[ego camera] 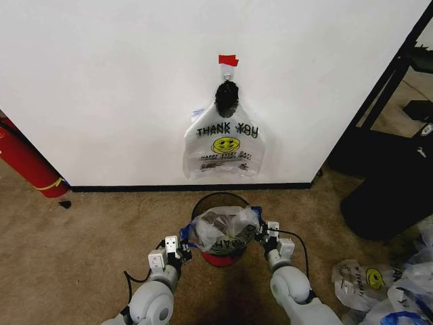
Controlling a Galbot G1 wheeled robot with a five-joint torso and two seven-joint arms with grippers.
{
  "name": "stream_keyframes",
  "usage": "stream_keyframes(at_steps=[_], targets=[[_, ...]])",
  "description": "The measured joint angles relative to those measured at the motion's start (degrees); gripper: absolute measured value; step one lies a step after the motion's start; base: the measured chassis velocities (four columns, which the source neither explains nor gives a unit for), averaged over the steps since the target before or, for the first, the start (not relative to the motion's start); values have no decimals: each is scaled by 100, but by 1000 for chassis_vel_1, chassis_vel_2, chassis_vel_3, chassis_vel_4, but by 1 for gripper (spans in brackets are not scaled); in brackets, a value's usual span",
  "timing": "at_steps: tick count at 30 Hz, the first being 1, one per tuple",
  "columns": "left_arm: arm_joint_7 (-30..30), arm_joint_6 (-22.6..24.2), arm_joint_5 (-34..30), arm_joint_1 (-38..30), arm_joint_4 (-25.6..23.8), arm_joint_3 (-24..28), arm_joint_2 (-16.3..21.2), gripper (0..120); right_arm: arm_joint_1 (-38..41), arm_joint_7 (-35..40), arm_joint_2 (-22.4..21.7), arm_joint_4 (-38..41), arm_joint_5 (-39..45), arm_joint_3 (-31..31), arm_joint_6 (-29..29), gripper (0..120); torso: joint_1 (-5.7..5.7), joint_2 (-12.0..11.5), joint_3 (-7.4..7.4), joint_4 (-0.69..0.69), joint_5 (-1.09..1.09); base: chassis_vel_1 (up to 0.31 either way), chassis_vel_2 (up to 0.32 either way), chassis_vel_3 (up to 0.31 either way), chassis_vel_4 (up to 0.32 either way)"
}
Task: Pick up the garbage bag from the wall and place it over the trash bin.
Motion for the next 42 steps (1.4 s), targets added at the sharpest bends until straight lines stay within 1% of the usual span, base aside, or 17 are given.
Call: stream_keyframes(at_steps=[4,5,6,11,12,14,19,21,25,30,31,32,34,35,39,40,42], targets=[[87,120,96,450,-447,-249,100,13,-420,-117,-171,162,-683,120,504,22,0,0,0,0,0,0,0,0,0],[87,120,96,450,-447,-249,100,13,-420,-117,-171,162,-683,120,504,22,0,0,0,0,0,0,0,0,0],[109,124,163,573,-537,-321,100,16,-527,-150,-199,181,-913,168,701,26,0,0,0,0,-1,0,0,0,0],[250,13,771,1340,-1045,-615,11,38,-1055,-300,-266,481,-1745,441,1435,46,-1,0,-1,-1,-1,0,0,0,0],[250,13,771,1340,-1045,-615,11,38,-1055,-300,-266,481,-1745,441,1435,46,-1,0,-1,-1,-1,0,0,0,0],[254,-61,971,1588,-1201,-662,7,47,-1209,-317,-286,609,-1882,519,1576,55,0,0,-1,0,0,0,0,0,0],[239,-639,1597,2162,-1639,-843,86,69,-1668,-330,-320,992,-2009,894,1976,77,-1,0,-1,1,0,0,0,0,0],[261,-792,1689,2185,-1695,-889,106,72,-1757,-347,-301,1049,-2005,1002,2119,80,-1,1,-1,0,-1,0,0,0,0],[872,-1387,1925,1874,-1769,-1012,226,89,-2318,-507,-84,1542,-1649,1509,2745,97,-1,0,-1,0,0,0,0,0,0],[1215,-1470,2175,1406,-1609,-1081,182,100,-2785,-637,107,2195,-1226,1712,2958,100,0,0,0,-6,-3,0,0,0,0],[1269,-1472,2232,1434,-1609,-1203,143,100,-2796,-657,87,2305,-1196,1689,2961,100,0,1,0,-3,-1,0,0,0,0],[1316,-1472,2263,1411,-1574,-1291,138,100,-2845,-694,70,2440,-1182,1673,2961,100,-1,1,0,11,3,0,0,0,0],[1363,-1453,2267,1318,-1508,-1319,169,100,-2937,-714,81,2546,-1178,1674,2973,100,-1,0,0,12,2,0,0,0,0],[1411,-1370,2240,1125,-1399,-1311,247,100,-3120,-731,129,2696,-1180,1674,3020,100,-1,0,0,2,-3,0,0,0,0],[1529,-715,1518,239,-1045,-1024,644,100,-3617,-783,518,2966,-1435,1663,3320,100,0,0,0,-4,-2,0,0,0,0],[1529,-715,1518,239,-1045,-1024,644,100,-3617,-783,518,2966,-1435,1663,3320,100,0,0,0,-4,-2,0,0,0,0],[1681,-538,1292,-178,-834,-825,845,100,-3739,-781,610,3008,-1543,1660,3440,100,0,0,0,-3,-2,0,0,0,0]])
